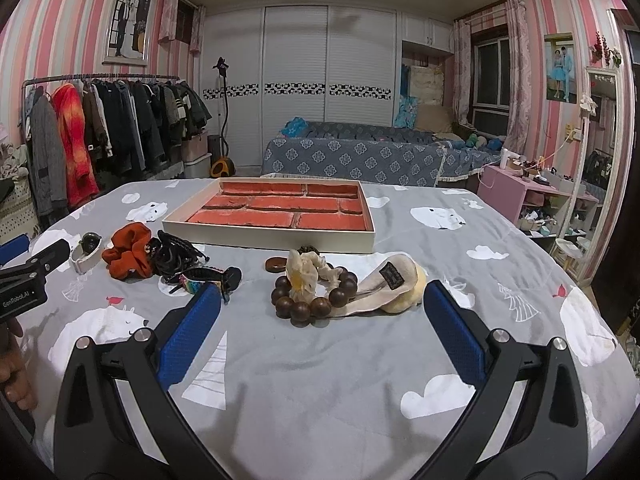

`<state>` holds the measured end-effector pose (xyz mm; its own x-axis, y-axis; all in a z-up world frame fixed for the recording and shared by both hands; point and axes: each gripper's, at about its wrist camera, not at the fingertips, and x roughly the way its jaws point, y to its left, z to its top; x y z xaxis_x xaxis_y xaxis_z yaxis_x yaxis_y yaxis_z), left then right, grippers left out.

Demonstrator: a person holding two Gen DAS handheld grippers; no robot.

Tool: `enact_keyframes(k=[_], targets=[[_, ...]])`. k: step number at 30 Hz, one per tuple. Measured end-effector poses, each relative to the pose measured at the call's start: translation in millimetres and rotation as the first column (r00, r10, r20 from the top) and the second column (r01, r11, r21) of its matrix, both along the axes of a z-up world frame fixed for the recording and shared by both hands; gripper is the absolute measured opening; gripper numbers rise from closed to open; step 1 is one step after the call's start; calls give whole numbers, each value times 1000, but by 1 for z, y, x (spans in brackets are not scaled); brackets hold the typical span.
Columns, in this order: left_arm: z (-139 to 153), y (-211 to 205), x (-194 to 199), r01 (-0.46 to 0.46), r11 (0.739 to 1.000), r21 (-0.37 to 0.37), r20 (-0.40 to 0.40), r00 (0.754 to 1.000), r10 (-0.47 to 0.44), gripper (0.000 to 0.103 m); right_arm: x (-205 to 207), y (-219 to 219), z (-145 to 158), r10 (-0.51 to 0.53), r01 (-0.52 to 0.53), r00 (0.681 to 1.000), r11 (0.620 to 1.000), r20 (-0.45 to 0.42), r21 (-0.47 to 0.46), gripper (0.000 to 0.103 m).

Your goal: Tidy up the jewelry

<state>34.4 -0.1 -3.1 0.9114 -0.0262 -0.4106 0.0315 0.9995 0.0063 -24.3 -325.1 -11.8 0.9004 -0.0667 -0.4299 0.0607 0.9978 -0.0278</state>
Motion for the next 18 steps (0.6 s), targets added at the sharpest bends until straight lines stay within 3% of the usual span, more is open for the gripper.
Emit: enact_keyframes(k=[18], targets=[[-1, 2, -6, -8, 1000, -7, 0, 1000, 8, 99, -8, 2, 1, 3, -3, 1000, 1000, 12, 3, 99]])
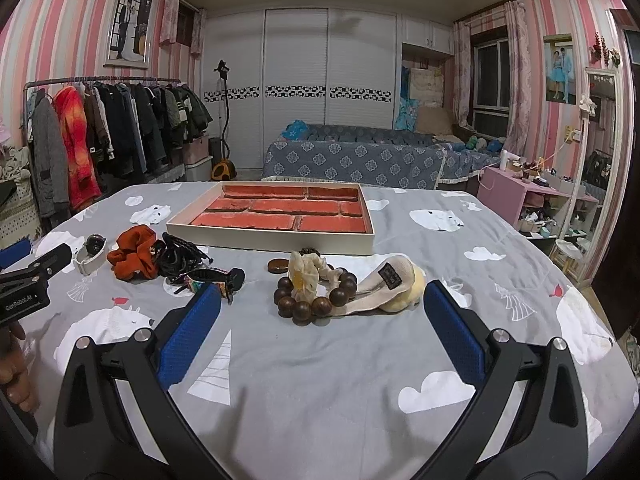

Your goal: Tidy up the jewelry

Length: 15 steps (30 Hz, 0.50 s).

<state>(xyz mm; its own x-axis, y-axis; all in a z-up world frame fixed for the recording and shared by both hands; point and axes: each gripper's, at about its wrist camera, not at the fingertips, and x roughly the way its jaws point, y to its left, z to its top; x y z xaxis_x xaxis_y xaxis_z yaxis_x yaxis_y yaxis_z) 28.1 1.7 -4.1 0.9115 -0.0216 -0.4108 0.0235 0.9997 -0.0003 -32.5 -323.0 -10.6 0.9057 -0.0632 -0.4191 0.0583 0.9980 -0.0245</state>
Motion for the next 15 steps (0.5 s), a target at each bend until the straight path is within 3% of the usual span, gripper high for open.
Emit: enact_keyframes(k=[15], targets=[[0, -3, 13, 19, 1000, -4, 4, 1000, -19, 99, 15, -1, 5, 15, -15, 1000, 1000, -4, 2, 99]])
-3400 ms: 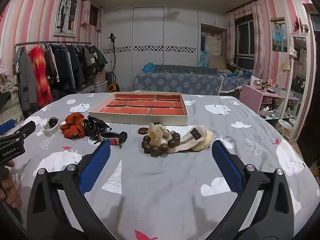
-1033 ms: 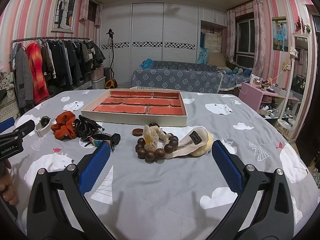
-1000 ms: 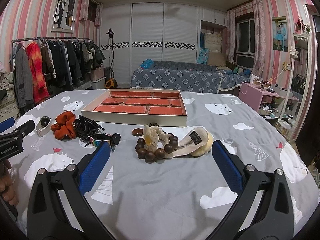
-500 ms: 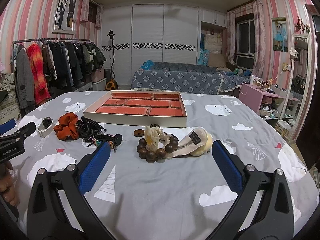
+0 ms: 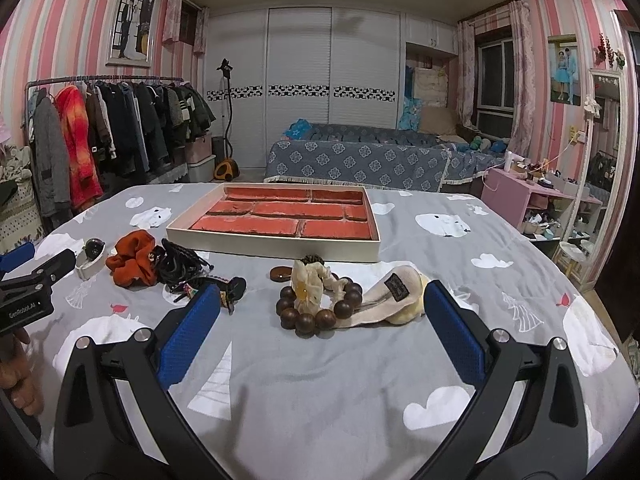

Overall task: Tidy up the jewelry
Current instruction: 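Grasp the cream flower hair tie with the right tool while the left tool grasps the orange scrunchie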

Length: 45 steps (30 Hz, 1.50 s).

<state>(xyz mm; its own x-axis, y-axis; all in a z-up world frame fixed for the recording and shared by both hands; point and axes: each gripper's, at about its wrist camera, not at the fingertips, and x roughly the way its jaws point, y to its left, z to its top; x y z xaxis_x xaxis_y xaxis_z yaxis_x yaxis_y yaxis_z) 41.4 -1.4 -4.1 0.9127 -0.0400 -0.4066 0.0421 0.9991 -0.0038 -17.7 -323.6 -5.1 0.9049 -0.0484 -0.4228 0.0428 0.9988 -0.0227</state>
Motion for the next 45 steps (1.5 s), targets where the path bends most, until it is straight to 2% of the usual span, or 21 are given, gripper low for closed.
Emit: enact_keyframes(k=[4, 13, 16, 18, 23, 27, 31, 36, 37, 40, 41, 42, 45], targets=[[0, -4, 9, 17, 1000, 3, -10, 1000, -17, 99, 11, 0, 1, 14, -14, 1000, 1000, -17, 1, 93], [-8, -11, 36, 51, 999, 7, -61, 997, -50, 99, 51, 0, -15, 25, -21, 990, 999, -135, 28, 85], [-17, -15, 53, 66, 997, 32, -99, 993, -63, 99, 68, -1, -16, 33, -26, 985, 999, -170, 47, 84], [-21, -13, 63, 67, 997, 27, -116, 991, -63, 99, 78, -2, -18, 38, -28, 982, 998, -186, 55, 83], [-25, -6, 85, 54, 998, -9, -157, 986, -55, 99, 98, -6, -25, 49, -34, 973, 997, -226, 68, 72], [-33, -10, 103, 75, 997, 11, -208, 976, -71, 98, 113, -7, -37, 65, -45, 960, 996, -274, 79, 68], [-37, -10, 116, 71, 997, 17, -221, 973, -65, 98, 123, -6, -45, 64, -39, 951, 995, -303, 88, 67], [-42, -10, 132, 77, 997, -12, -240, 968, -77, 97, 135, -8, -56, 65, -35, 937, 995, -343, 94, 59], [-43, -9, 135, 79, 997, -16, -245, 966, -80, 95, 137, -8, -56, 65, -34, 936, 995, -345, 96, 56], [-47, -9, 142, 89, 995, -34, -277, 956, -95, 75, 141, -11, -58, 52, -25, 936, 996, -348, 83, 44], [-50, -9, 146, 93, 995, -41, -298, 949, -101, 63, 143, -11, -60, 50, -24, 935, 997, -351, 78, 39], [-51, -9, 148, 97, 994, -48, -312, 944, -107, 56, 144, -11, -61, 53, -27, 933, 997, -356, 78, 36], [-54, -7, 150, 103, 992, -69, -325, 938, -120, 47, 146, -12, -64, 77, -42, 926, 994, -370, 101, 20]])
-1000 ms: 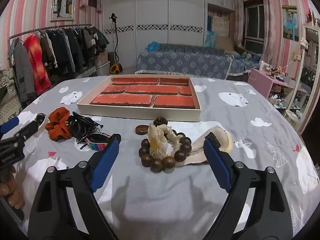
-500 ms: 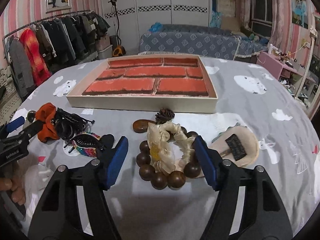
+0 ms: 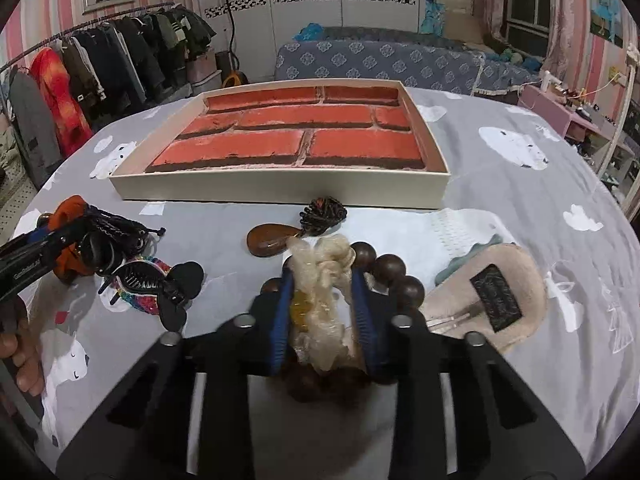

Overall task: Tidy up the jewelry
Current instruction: 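Grasp the cream flower hair tie with the right tool while the left tool grasps the orange scrunchie, then carry both items into the brick tray and open both tools to release them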

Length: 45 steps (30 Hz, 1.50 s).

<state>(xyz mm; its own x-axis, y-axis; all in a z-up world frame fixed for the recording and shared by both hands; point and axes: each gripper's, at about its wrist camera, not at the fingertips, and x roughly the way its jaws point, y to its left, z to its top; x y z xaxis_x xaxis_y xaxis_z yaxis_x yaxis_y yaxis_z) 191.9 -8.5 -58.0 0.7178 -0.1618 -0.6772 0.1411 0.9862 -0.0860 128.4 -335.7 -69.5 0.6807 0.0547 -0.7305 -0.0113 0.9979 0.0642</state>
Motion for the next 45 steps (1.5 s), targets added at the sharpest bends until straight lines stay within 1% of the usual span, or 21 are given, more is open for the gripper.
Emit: enact_keyframes(k=[2, 6, 11, 16, 19, 23, 30, 36, 38, 45], targets=[[1, 1, -2, 4, 1000, -9, 7, 1000, -4, 38, 0, 0, 0, 8, -8, 1000, 1000, 0, 9, 20], [6, 1, -11, 17, 1000, -13, 32, 999, -17, 31, -5, 1, 5, 18, -18, 999, 1000, 29, 17, 20], [17, 1, -24, 30, 1000, -8, 53, 998, -29, 29, -16, 0, 21, 16, -19, 997, 999, 78, 32, 20], [31, 6, -36, 37, 999, -36, 70, 997, -35, 29, -29, 3, 42, 23, -26, 990, 999, 140, 19, 20], [40, 8, -46, 37, 999, -37, 88, 996, -34, 29, -36, 2, 52, 21, -24, 987, 999, 162, 20, 20], [55, 10, -59, 39, 999, -22, 125, 992, -36, 29, -47, 1, 62, 22, -26, 982, 999, 189, 19, 20], [79, 10, -77, 40, 999, -20, 184, 982, -36, 29, -68, 2, 86, 18, -23, 968, 1000, 252, 15, 20], [91, 5, -90, 49, 999, -16, 211, 976, -45, 29, -80, 3, 95, 13, -14, 961, 1000, 276, -1, 20], [93, 3, -94, 48, 999, -3, 218, 975, -46, 29, -82, 3, 97, 15, -15, 960, 1000, 280, -5, 20], [99, -3, -96, 39, 999, 13, 232, 972, -41, 29, -88, 4, 104, 21, -21, 955, 1000, 296, -4, 20]])
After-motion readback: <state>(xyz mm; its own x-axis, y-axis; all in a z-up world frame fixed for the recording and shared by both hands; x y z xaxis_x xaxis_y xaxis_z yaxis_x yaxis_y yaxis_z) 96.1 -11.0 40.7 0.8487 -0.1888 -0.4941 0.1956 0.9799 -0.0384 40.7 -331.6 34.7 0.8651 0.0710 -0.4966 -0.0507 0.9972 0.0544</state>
